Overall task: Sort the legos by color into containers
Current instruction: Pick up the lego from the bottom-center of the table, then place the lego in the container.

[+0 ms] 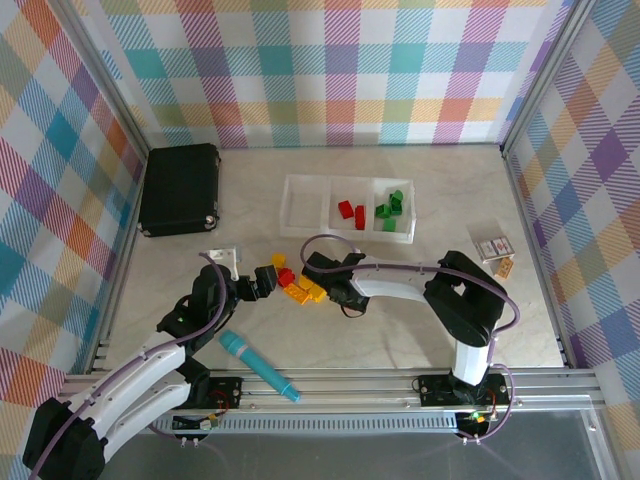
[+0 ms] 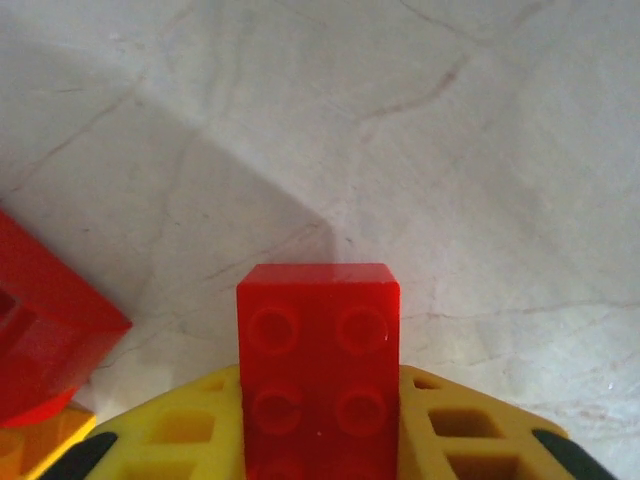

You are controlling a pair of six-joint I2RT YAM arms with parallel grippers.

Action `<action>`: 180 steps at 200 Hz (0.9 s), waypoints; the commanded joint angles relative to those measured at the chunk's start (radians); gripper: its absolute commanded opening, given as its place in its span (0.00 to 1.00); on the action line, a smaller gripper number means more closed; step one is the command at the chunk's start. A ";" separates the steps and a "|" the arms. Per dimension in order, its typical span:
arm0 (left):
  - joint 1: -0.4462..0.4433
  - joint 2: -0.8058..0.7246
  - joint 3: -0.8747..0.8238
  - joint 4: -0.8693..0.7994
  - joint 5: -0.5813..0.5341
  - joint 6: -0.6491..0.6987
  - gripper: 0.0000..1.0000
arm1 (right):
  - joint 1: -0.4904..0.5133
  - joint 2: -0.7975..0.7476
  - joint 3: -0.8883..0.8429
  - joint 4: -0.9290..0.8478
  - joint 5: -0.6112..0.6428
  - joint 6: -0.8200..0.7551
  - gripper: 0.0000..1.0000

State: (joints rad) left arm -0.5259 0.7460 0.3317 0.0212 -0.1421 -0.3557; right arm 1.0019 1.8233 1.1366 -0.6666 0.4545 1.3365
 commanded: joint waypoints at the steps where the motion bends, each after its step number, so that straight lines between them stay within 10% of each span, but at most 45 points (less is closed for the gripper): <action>1: 0.003 0.008 0.028 -0.003 0.000 -0.016 1.00 | 0.000 -0.006 0.026 -0.032 0.063 -0.062 0.24; 77: 0.003 0.060 0.071 0.005 0.011 -0.022 1.00 | -0.077 -0.163 0.143 0.025 0.295 -0.440 0.22; 180: 0.001 0.036 0.110 -0.052 0.016 -0.068 1.00 | -0.453 0.208 0.572 0.083 -0.219 -0.894 0.19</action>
State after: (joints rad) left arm -0.5259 0.7944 0.3992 -0.0013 -0.1318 -0.4046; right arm 0.5644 1.9545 1.5772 -0.5404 0.3504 0.5804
